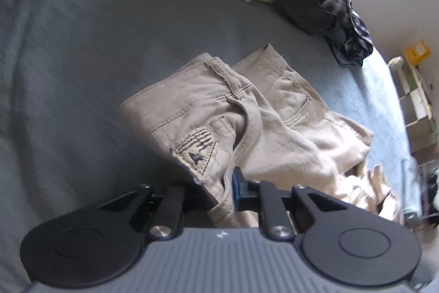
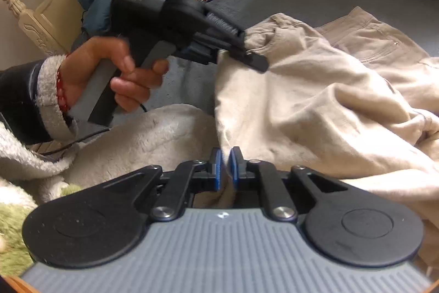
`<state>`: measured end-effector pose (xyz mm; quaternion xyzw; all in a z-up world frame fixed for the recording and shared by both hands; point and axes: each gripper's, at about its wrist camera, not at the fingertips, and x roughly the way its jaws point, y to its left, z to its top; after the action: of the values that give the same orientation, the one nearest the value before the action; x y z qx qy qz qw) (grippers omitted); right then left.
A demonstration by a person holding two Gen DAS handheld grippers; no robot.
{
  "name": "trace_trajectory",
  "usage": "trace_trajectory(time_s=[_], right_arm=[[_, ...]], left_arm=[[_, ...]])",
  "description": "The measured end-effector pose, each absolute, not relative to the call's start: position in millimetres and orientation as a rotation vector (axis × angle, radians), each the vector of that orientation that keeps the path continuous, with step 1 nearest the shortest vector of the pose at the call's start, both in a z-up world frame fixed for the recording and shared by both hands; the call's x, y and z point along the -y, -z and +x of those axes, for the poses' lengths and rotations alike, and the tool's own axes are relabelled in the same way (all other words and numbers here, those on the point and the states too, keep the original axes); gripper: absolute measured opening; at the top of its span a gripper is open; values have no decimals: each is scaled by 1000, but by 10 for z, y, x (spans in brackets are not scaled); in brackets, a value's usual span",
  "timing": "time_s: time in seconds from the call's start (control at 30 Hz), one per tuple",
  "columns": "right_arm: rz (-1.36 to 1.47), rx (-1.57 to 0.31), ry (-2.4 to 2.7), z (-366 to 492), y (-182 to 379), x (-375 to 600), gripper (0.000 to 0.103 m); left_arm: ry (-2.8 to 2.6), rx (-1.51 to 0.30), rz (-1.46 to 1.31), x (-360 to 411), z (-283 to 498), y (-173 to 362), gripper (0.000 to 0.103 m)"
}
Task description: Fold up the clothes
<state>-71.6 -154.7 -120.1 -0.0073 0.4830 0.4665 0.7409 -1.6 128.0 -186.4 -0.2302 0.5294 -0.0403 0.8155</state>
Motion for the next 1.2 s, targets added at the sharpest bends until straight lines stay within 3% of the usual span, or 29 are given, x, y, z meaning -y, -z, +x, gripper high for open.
trace_trajectory(time_s=[0.03, 0.1, 0.17, 0.23, 0.33, 0.57, 0.73, 0.9, 0.93, 1.03, 1.13, 1.2], right_arm=[[1, -1052, -1021, -655, 1121, 1635, 11], [50, -1021, -1015, -514, 924, 1899, 26], [95, -959, -994, -294, 729, 2087, 58], [115, -896, -927, -3, 608, 2230, 79], [94, -854, -770, 553, 646, 2344, 89], [293, -1155, -475, 1981, 1622, 2243, 89], [438, -1203, -409, 2188, 2080, 2340, 91], [316, -1252, -610, 2004, 2082, 2182, 89], [304, -1279, -658, 1945, 2073, 2160, 83], [149, -1294, -691, 1719, 2010, 2071, 38], [123, -1242, -680, 1565, 1866, 2062, 22], [71, -1159, -676, 1380, 1673, 2015, 18]], left_arm=[[90, -1133, -496, -1297, -23, 1865, 14], [103, -1145, -514, -1354, -52, 1881, 13], [118, -1160, -515, -1370, -75, 1907, 13], [130, -1177, -517, -1369, -101, 1944, 13], [140, -1203, -538, -1402, -146, 2021, 13], [198, -1191, -598, -1511, -180, 2197, 13], [201, -1202, -606, -1552, -105, 2263, 13], [186, -1216, -601, -1528, -48, 2326, 13], [180, -1217, -598, -1521, -47, 2337, 13], [158, -1205, -585, -1511, -82, 2319, 13], [142, -1166, -545, -1471, -156, 2206, 13], [134, -1127, -513, -1455, -243, 2081, 12]])
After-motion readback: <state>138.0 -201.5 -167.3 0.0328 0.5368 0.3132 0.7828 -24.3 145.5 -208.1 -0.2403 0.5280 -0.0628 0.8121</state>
